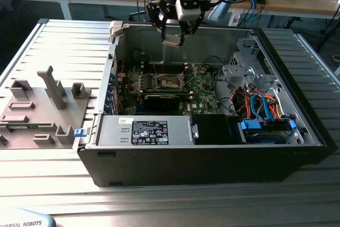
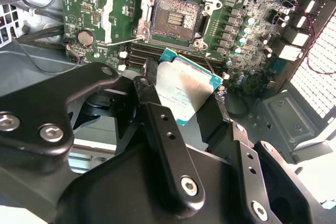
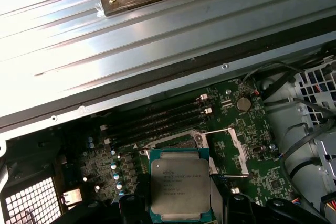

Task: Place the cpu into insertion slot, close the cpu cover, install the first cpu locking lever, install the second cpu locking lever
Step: 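Place the cpu into insertion slot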

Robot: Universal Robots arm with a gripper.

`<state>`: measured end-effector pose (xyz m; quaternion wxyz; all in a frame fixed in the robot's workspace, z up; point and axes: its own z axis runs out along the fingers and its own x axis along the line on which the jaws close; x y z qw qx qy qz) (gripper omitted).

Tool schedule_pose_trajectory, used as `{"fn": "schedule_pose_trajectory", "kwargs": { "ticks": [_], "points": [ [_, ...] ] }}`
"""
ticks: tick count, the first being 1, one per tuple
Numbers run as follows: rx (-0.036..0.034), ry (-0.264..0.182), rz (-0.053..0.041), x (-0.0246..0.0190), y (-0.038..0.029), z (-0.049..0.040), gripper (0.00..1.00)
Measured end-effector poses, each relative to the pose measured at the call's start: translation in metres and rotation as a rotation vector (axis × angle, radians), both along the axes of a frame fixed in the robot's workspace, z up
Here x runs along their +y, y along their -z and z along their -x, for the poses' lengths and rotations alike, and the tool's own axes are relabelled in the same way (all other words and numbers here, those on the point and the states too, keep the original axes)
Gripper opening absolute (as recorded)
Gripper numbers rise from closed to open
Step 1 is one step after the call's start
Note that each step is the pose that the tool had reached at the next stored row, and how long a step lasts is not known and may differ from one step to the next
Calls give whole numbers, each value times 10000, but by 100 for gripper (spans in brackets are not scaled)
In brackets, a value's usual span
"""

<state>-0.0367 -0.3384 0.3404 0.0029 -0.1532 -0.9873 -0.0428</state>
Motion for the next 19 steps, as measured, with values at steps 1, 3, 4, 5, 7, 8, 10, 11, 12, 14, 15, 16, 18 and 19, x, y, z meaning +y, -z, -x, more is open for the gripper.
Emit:
{"fn": "schedule_pose_trajectory", "kwargs": {
  "ticks": [1,3,4,5,7,8,10,11,12,14,15,16,18,19],
  "points": [
    [0,4,0,0,0,0,54],
    [0,11,0,0,0,0,54],
    [0,15,0,0,0,0,54],
    [0,21,0,0,0,0,54],
    [0,28,0,0,0,0,54],
    [0,32,0,0,0,0,54],
    [0,41,0,0,0,0,54],
    [0,46,0,0,0,0,54],
    [0,49,1,0,0,0,54],
    [0,57,0,0,0,0,54],
    [0,64,0,0,0,0,54],
    [0,68,0,0,0,0,54],
    [0,77,0,0,0,0,54],
    [0,82,0,0,0,0,54]
  ]
}}
